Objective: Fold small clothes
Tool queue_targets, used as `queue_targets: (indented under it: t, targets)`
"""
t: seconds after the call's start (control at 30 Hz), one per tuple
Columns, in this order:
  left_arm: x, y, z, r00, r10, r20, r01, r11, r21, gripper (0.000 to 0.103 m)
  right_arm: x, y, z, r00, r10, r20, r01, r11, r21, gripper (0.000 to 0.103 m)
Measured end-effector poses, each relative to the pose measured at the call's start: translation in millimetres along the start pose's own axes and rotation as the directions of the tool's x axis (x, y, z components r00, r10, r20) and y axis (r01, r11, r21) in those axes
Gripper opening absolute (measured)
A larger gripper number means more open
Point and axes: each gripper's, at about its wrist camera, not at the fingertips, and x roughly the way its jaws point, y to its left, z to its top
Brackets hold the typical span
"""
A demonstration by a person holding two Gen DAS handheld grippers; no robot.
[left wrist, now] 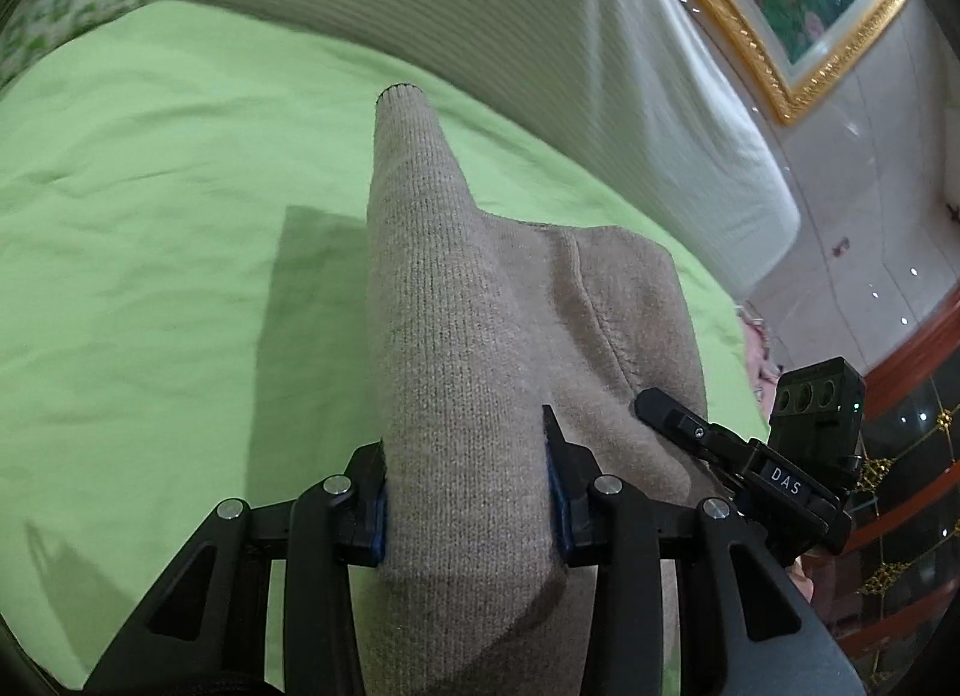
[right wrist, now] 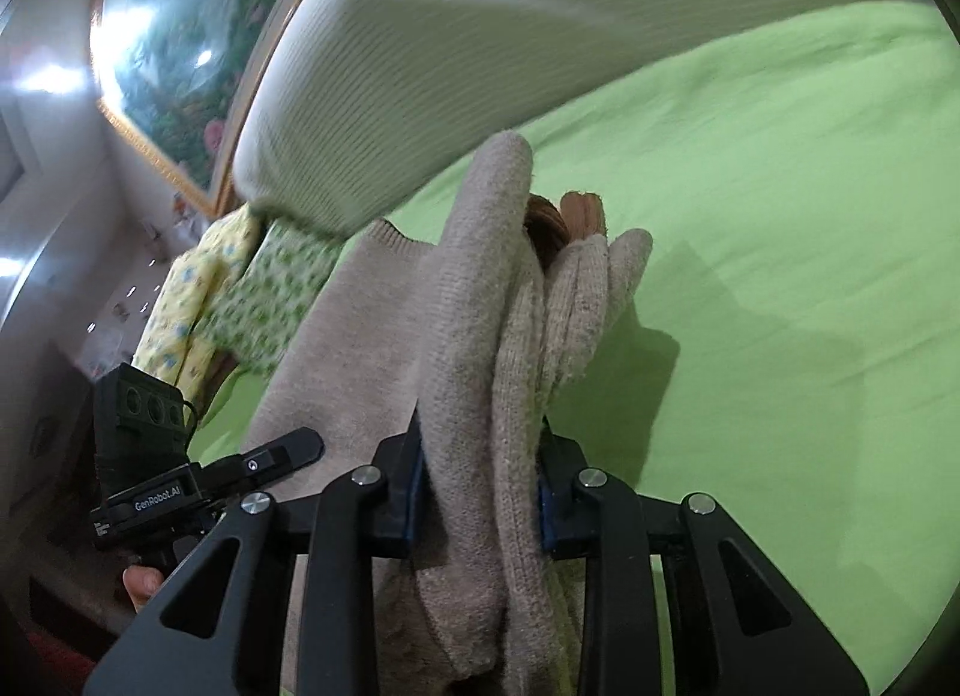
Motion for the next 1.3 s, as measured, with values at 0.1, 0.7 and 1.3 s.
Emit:
queue_targets:
  t: [0.1,0.7,1.3]
  targets:
    - [-7,24,-2,1.000,0.004,-0.001,-0.004,1.000,-0.021,0.039,22,10,-12,0.999,0.010,-0.036,-0.011,1.000,-0.014,0.029]
    - [-5,49,-13,0.996,0.089,0.005,-0.089,0.995,-0.051,0.069,12,8,-27,0.981,-0.192,-0.010,0.192,0.981,0.003,0.052]
    - [-71,39,-120,0.966,0.256,0.024,-0.253,0.928,0.275,0.080,-74,44,-124,0.961,-0.254,0.111,0.265,0.958,-0.105,0.055]
